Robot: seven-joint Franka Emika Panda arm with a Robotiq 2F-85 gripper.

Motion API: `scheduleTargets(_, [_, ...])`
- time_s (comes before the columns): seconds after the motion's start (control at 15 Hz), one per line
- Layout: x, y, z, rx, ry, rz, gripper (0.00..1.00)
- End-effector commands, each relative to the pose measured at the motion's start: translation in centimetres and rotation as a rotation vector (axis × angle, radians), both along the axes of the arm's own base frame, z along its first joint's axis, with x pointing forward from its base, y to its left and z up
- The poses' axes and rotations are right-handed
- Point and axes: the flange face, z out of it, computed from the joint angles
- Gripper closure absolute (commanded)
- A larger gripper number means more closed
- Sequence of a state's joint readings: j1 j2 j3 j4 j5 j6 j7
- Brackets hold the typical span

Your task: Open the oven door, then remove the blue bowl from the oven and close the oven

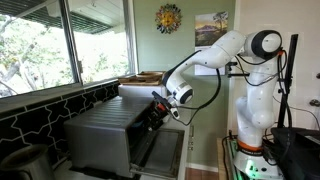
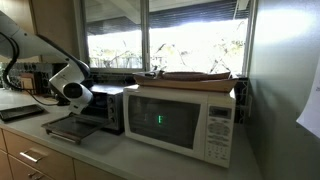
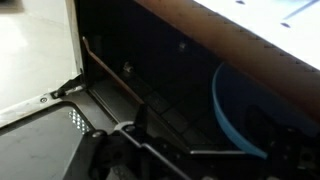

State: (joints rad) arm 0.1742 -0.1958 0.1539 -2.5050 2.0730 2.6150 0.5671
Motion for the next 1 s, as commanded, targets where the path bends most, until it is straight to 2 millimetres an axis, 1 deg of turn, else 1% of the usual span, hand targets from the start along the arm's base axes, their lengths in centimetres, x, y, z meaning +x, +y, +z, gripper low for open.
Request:
scheduleTargets(0.0, [-0.7,0.0,0.6,-0.040,0.046,0.034,0.00])
scheduleTargets(0.33, [-1.0,-0.5,1.5,-0.098,0.084,0.075,0.00])
scheduleTargets(0.53, [-1.2,-1.1,2.0,-0.141,0.102,0.076,0.29])
scheduleTargets(0.6, [-1.1,-1.3,2.4,-0.149,0.097,0.070,0.27])
scheduleTargets(0.67, [-1.1,-1.5,2.6,-0.163,0.100,0.065,0.29])
scheduleTargets(0.73, [-1.1,-1.6,2.7,-0.173,0.102,0.064,0.28])
scheduleTargets(0.8, [-1.1,-1.7,2.8,-0.179,0.103,0.063,0.32])
scheduleTargets(0.93, [-1.1,-1.9,3.1,-0.194,0.105,0.057,0.36])
